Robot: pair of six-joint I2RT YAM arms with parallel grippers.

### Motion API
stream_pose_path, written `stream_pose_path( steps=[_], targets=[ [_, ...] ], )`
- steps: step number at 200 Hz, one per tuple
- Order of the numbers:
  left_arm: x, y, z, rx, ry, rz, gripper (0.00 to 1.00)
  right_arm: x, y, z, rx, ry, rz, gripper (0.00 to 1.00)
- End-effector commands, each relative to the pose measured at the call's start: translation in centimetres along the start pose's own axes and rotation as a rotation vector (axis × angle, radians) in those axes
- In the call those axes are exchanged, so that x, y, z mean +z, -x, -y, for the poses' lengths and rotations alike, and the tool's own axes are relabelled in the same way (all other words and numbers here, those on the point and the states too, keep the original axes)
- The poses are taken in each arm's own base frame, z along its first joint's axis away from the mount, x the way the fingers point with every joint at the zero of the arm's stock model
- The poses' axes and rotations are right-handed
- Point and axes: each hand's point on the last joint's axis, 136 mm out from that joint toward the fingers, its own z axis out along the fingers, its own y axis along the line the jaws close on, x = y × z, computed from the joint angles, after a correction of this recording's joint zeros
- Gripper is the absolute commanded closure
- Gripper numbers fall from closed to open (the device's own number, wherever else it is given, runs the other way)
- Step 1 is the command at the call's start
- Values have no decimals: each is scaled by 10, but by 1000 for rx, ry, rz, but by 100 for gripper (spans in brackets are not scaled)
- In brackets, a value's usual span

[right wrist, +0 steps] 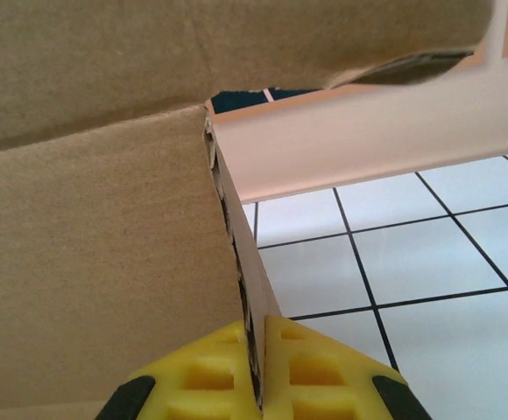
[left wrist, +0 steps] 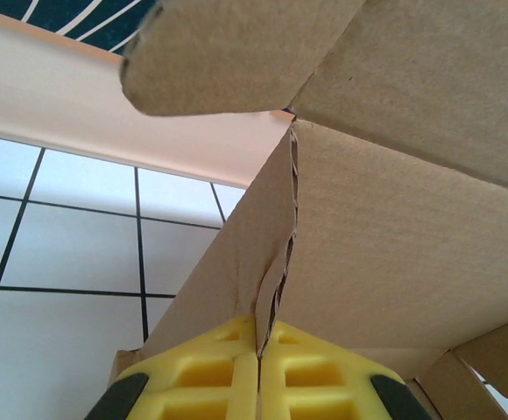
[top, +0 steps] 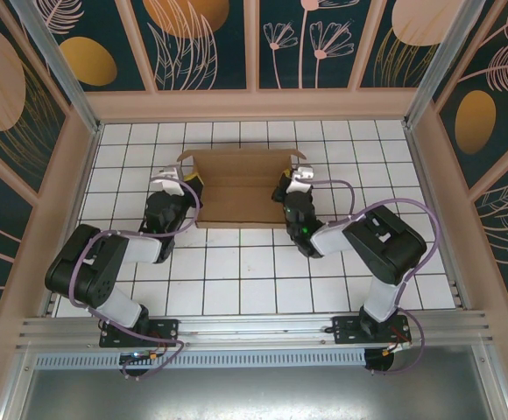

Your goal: Fold the paper box

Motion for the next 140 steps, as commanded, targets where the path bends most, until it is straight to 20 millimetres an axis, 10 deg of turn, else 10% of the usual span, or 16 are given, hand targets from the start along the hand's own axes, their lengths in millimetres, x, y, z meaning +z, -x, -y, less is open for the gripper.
stream_pose_path(
  steps=[1, 140],
  targets=[
    [-9, -17, 13, -2, -66, -25, 94, -15, 13, -20, 43, 123, 69, 100],
    [-41, -62, -18, -93, 53, -77, 98, -49, -43, 21, 179, 105, -34, 100]
  ],
)
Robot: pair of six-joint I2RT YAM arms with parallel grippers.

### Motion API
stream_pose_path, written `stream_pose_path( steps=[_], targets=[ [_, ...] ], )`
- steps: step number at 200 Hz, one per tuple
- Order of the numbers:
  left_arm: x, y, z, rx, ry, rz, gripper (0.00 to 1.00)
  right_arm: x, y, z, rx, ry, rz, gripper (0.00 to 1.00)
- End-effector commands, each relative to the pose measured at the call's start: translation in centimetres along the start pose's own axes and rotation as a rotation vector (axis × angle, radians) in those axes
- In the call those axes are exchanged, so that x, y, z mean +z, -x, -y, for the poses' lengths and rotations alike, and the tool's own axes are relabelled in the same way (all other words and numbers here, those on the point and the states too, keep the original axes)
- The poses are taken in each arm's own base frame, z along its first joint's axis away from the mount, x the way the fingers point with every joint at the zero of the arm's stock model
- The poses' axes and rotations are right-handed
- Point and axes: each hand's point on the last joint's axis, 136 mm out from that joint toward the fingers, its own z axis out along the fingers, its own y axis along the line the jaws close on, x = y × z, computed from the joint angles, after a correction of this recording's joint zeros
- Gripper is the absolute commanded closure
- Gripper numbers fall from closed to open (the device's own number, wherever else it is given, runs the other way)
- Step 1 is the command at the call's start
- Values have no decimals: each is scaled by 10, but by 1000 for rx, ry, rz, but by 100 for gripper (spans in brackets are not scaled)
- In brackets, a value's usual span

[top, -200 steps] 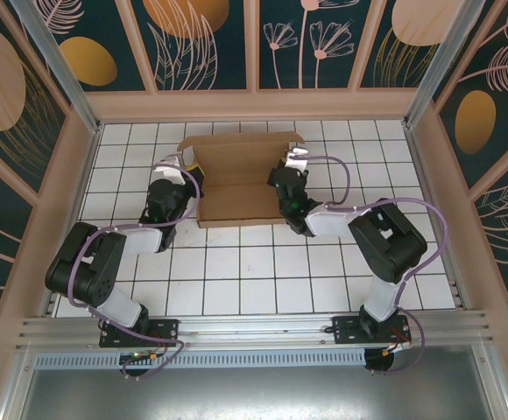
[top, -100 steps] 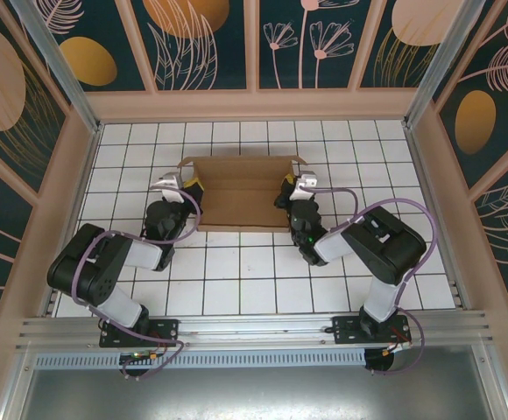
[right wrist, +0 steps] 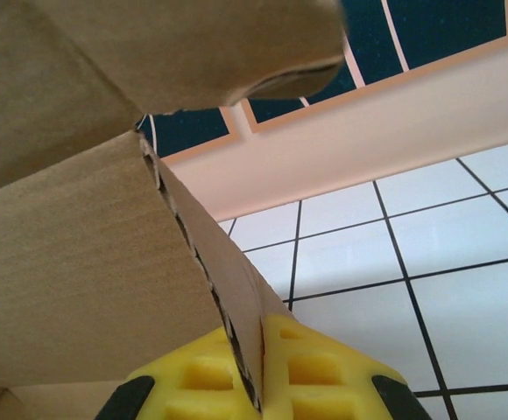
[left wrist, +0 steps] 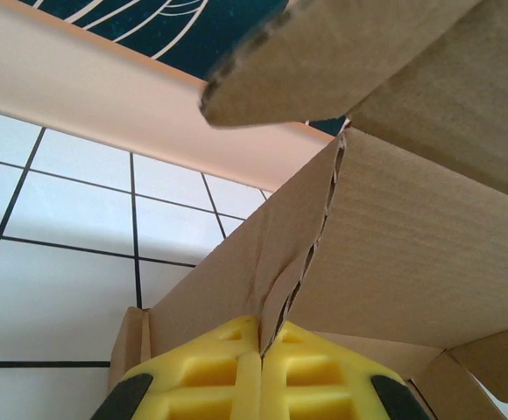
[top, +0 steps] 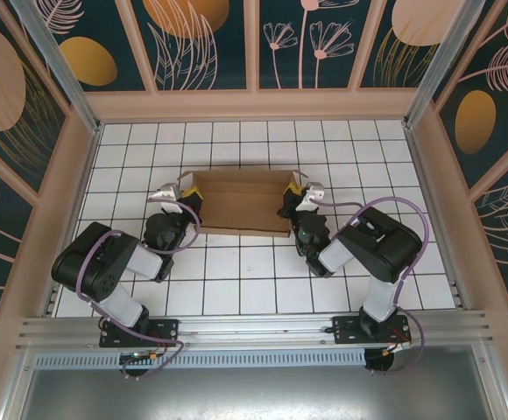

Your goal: Fold the paper box

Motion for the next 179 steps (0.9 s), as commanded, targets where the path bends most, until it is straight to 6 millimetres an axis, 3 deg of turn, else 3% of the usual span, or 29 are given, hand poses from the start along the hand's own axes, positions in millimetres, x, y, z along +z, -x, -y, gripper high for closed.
stream_pose_path(
  steps=[1, 83, 111, 134, 179],
  targets=[
    [-10, -38, -19, -37, 71, -121, 99, -13, -30, 14, 43, -24, -85, 100],
    [-17, -44, -30, -3, 118, -141, 100, -27, -46, 5, 69, 46, -139, 97],
    [-19, -45, -37, 15, 160, -149, 100, -31, -49, -2, 77, 88, -163, 81],
    [-20, -43, -43, 36, 196, -148, 100, -35, -38, -16, 63, 164, -164, 70],
    [-18, -41, -45, 66, 214, -153, 100, -41, -5, -24, 33, 203, -127, 56]
  ],
)
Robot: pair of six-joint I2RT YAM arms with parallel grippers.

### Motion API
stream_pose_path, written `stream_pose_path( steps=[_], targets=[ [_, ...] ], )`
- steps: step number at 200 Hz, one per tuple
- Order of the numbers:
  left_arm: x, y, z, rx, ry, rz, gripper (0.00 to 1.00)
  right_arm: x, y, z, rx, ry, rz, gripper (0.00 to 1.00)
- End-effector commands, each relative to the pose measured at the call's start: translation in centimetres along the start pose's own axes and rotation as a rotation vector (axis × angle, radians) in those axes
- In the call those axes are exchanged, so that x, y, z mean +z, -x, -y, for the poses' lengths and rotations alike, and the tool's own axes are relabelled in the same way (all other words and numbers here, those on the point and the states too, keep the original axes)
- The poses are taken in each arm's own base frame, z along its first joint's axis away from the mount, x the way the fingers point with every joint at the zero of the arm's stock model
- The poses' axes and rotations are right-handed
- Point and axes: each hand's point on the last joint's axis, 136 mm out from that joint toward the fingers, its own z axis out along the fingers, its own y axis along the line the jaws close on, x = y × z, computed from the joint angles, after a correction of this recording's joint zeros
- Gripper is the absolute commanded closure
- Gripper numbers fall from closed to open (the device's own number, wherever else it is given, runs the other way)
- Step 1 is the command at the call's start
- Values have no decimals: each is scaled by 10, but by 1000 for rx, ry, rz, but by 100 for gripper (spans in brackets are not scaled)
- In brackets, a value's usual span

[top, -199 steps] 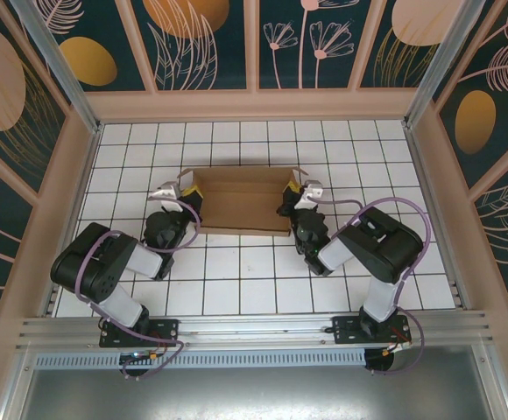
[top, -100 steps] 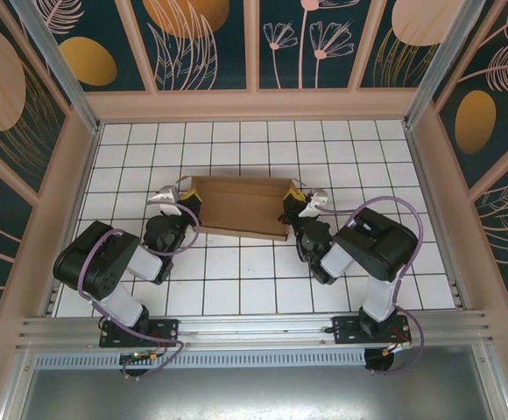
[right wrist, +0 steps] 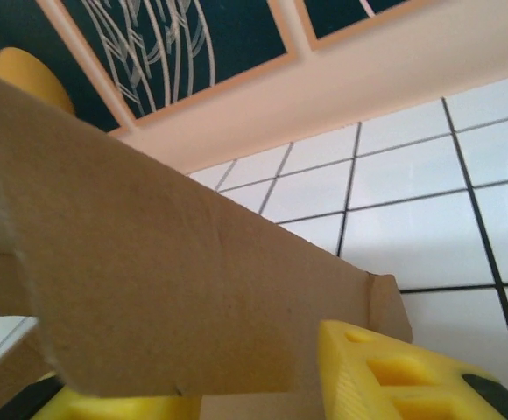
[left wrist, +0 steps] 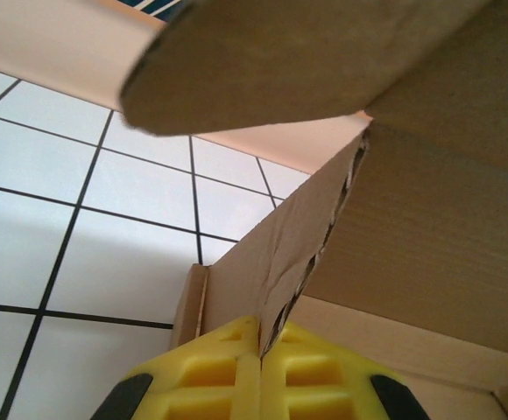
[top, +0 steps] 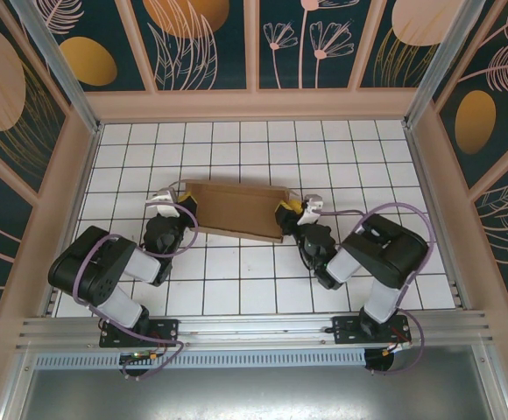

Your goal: Fold the paper box

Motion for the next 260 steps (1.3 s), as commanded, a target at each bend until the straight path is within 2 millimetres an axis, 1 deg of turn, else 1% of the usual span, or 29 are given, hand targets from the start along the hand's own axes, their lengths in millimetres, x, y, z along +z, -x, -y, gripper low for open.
stream_pose_path(
  steps=[1, 22, 39, 73, 81, 97, 112, 120, 127, 132, 135, 145, 154, 166, 186, 209, 220, 238, 260],
  targets=[
    [-4, -34, -19, 46, 81, -131, 100, -7, 16, -9, -19, 37, 15, 55],
    [-1, -34, -19, 51, 83, -136, 100, -17, 26, -7, -15, 37, 33, 46],
    [1, -36, -19, 53, 87, -142, 100, -27, 34, -2, -12, 32, 53, 42],
    [3, -36, -21, 47, 98, -145, 100, -46, 42, 2, -28, 81, 67, 41],
    [3, -36, -20, 46, 98, -145, 100, -53, 45, -1, -24, 118, 78, 44],
    [4, -35, -20, 46, 102, -145, 100, -64, 52, -1, 10, 165, 106, 53],
    [5, -35, -20, 47, 104, -146, 100, -66, 57, 7, 82, 175, 109, 67],
    [5, -34, -20, 47, 105, -146, 100, -63, 58, 14, 128, 161, 103, 75],
    [5, -34, -20, 48, 105, -146, 100, -58, 55, 21, 163, 143, 76, 80],
    [6, -34, -19, 48, 104, -147, 100, -52, 48, 19, 184, 148, 30, 84],
    [6, -33, -19, 48, 104, -146, 100, -47, 48, 29, 193, 113, 16, 87],
    [6, -32, -18, 48, 102, -143, 100, -30, 36, 32, 199, 95, -83, 100],
    [6, -31, -18, 48, 101, -144, 100, -15, 25, 34, 177, 63, -163, 100],
    [7, -31, -17, 47, 98, -143, 100, 1, 15, 29, 158, 78, -236, 100],
    [8, -31, -16, 39, 96, -145, 100, 15, 0, 21, 193, 107, -333, 100],
    [8, -31, -16, 31, 94, -144, 100, 29, -29, 14, 283, 120, -490, 100],
    [8, -31, -15, 27, 92, -142, 100, 35, -39, 11, 329, 125, -545, 100],
    [8, -30, -14, 17, 87, -142, 100, 44, -48, 0, 395, 175, -593, 100],
    [7, -29, -12, 11, 79, -139, 100, 51, -47, -6, 442, 202, -589, 100]
  ],
)
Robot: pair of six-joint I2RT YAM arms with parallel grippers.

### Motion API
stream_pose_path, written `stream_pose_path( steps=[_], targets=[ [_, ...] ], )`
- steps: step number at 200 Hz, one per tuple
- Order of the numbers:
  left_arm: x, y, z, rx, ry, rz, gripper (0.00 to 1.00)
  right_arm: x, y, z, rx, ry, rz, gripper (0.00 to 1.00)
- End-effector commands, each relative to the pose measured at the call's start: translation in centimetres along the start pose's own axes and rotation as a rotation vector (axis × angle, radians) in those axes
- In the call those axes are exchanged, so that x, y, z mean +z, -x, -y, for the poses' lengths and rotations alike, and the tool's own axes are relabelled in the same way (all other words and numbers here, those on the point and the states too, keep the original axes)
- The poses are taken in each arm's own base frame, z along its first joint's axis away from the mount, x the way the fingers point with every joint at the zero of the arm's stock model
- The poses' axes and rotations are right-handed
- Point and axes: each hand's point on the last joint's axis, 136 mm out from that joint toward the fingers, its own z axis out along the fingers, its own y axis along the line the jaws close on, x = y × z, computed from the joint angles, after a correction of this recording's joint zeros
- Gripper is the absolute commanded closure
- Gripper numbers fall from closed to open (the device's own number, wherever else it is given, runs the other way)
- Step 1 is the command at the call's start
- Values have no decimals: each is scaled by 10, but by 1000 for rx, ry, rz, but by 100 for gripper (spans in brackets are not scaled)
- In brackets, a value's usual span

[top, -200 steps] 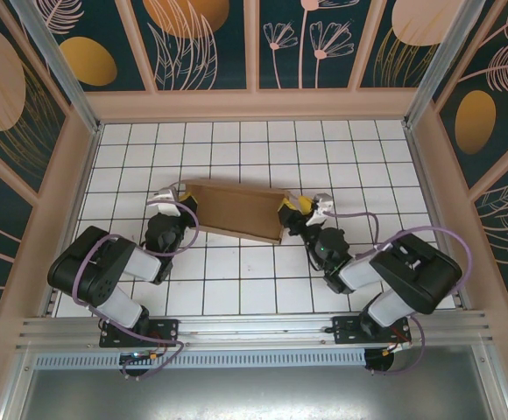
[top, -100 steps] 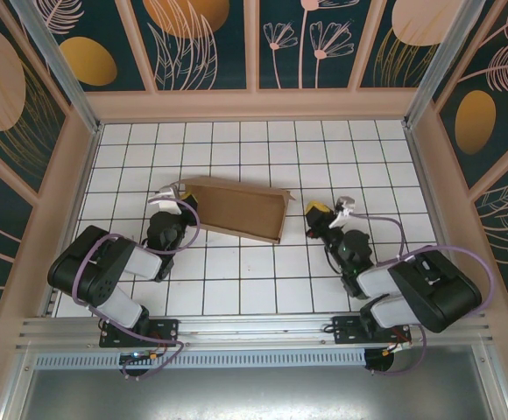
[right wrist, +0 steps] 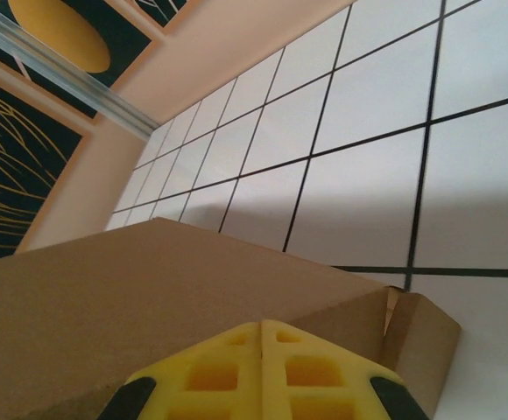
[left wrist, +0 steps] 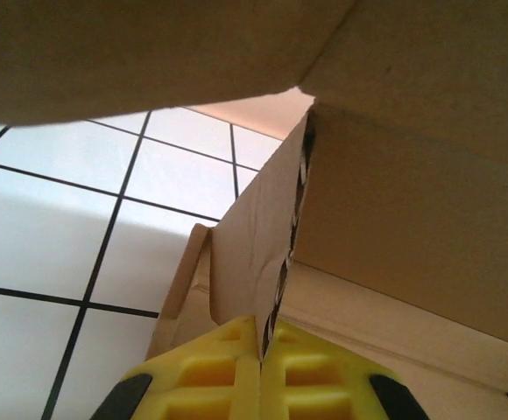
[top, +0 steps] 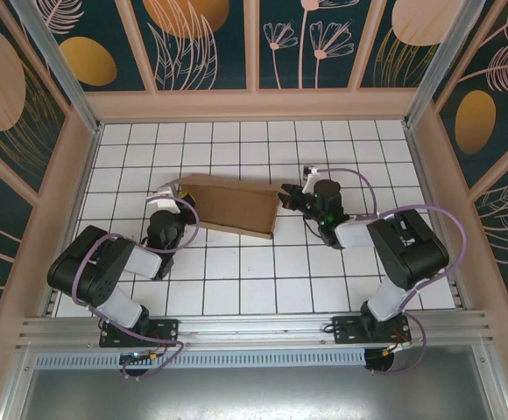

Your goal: Fold the paper box

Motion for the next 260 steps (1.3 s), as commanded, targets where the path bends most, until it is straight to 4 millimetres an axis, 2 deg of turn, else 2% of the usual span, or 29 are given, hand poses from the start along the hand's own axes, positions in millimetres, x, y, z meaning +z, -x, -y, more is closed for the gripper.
stream_pose_path(
  steps=[1, 31, 58, 99, 125, 157, 184, 216, 239, 260],
  targets=[
    [-3, -26, 2, 1, -18, -109, 100, 7, -42, 1, 120, 37, -179, 100],
    [-4, -24, 3, -9, -21, -105, 100, 10, -42, -8, 177, 85, -194, 100],
    [-3, -20, 5, -25, -22, -95, 100, 3, -36, -9, 264, 118, -172, 100],
    [2, -7, 8, -18, -6, -82, 100, -24, -23, 44, 296, -90, -108, 100],
    [4, -8, 9, -21, -9, -91, 100, -34, -26, 61, 270, -172, -132, 100],
    [6, -13, 9, -16, -10, -106, 100, -25, -26, 43, 256, -96, -174, 100],
    [7, -16, 11, -16, -20, -118, 100, -8, -21, 20, 200, -57, -201, 100],
    [7, -16, 11, -9, -21, -120, 100, 10, -31, -4, 106, -56, -261, 100],
    [7, -18, 10, -8, -19, -123, 100, 17, -40, -7, 111, -45, -305, 100],
    [7, -19, 9, -6, -13, -126, 100, 19, -42, 1, 116, -71, -314, 100]
  ],
)
